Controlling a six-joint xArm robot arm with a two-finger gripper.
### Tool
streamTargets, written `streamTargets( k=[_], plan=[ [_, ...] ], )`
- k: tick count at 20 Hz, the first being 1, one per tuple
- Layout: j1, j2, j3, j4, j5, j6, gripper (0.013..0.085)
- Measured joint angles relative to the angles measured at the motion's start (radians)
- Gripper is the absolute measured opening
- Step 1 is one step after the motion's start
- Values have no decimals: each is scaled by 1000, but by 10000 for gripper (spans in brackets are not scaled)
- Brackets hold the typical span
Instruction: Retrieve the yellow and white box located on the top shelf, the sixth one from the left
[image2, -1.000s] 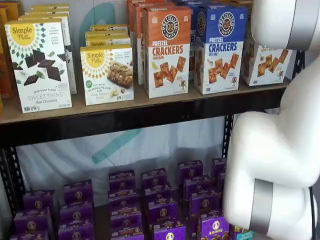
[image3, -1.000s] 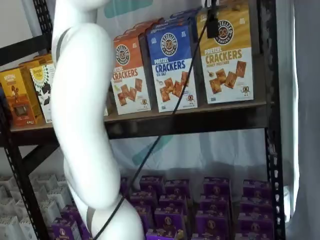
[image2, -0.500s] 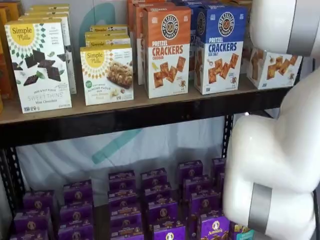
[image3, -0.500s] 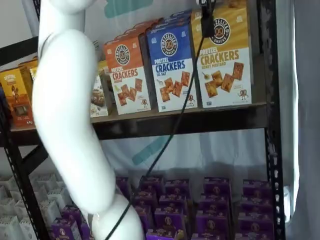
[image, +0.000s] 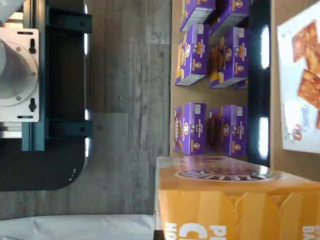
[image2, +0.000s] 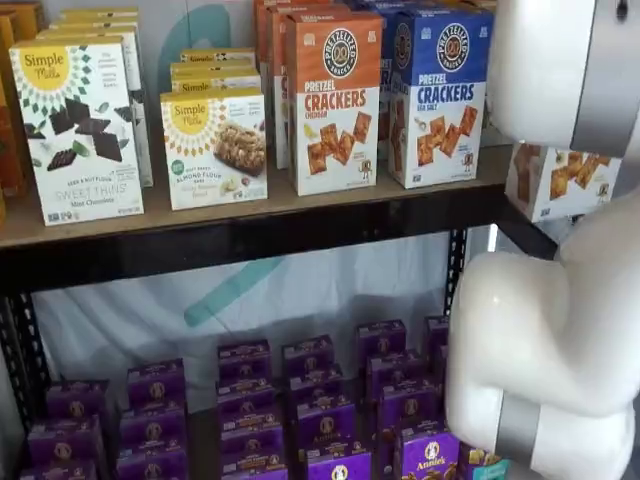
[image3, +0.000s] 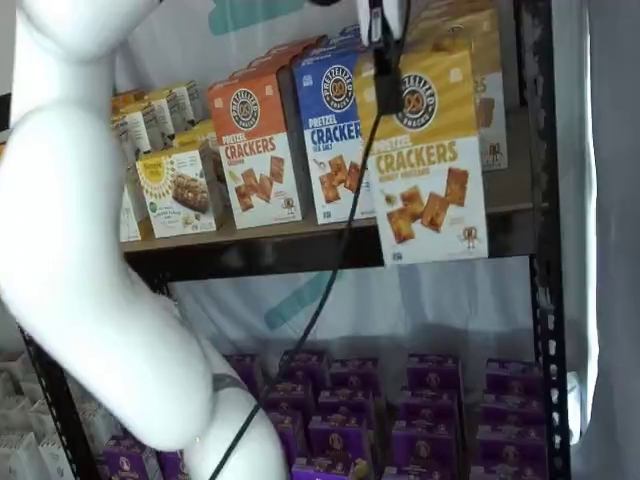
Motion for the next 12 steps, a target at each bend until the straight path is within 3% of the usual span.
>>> streamTargets(
  k=[12],
  plan=[
    [133, -115, 147, -34, 27, 121, 570]
  ],
)
